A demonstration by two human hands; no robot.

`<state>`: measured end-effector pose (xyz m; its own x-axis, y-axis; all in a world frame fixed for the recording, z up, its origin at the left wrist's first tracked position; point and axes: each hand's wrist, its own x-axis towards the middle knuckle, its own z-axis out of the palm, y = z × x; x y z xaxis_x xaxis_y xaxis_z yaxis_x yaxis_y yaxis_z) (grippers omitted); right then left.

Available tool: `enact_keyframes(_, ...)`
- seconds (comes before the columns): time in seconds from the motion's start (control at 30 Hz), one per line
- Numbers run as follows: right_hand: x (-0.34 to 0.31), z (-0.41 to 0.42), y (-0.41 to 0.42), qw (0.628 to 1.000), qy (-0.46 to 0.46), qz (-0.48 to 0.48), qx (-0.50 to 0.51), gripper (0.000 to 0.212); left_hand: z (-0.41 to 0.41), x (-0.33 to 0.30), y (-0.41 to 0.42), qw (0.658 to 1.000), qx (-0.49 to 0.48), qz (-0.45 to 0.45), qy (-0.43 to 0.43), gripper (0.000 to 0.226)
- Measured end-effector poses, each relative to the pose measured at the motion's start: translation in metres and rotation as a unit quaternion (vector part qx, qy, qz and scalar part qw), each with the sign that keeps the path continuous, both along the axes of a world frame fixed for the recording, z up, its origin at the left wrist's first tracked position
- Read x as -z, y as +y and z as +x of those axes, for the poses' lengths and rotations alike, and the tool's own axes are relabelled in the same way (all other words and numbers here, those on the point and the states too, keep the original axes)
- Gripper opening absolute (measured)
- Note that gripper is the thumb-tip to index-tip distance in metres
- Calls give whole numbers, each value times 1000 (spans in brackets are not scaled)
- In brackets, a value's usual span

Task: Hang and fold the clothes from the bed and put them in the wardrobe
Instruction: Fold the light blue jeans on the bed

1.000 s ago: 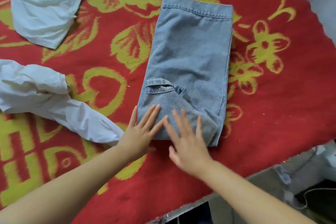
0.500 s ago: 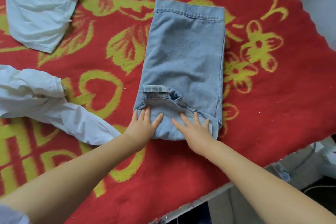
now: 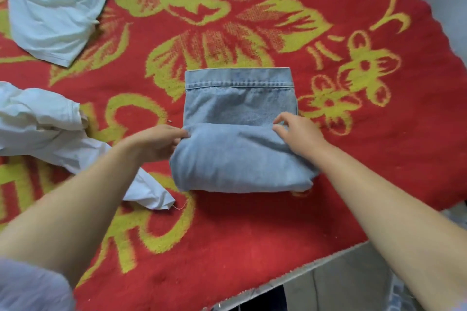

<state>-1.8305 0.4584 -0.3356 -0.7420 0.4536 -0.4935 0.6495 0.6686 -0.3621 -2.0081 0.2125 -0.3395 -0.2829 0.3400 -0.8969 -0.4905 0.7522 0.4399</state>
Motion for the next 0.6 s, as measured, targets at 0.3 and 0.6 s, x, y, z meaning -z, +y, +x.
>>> enact_keyframes(0.3,14,43,-98,973,41,96,-205,64,62,16,0,884,-103,-1,456,20)
enact_keyframes(0.6,87,30,-55,963,11,82,-256,51,111,73,-21,796,314,-80,512,68)
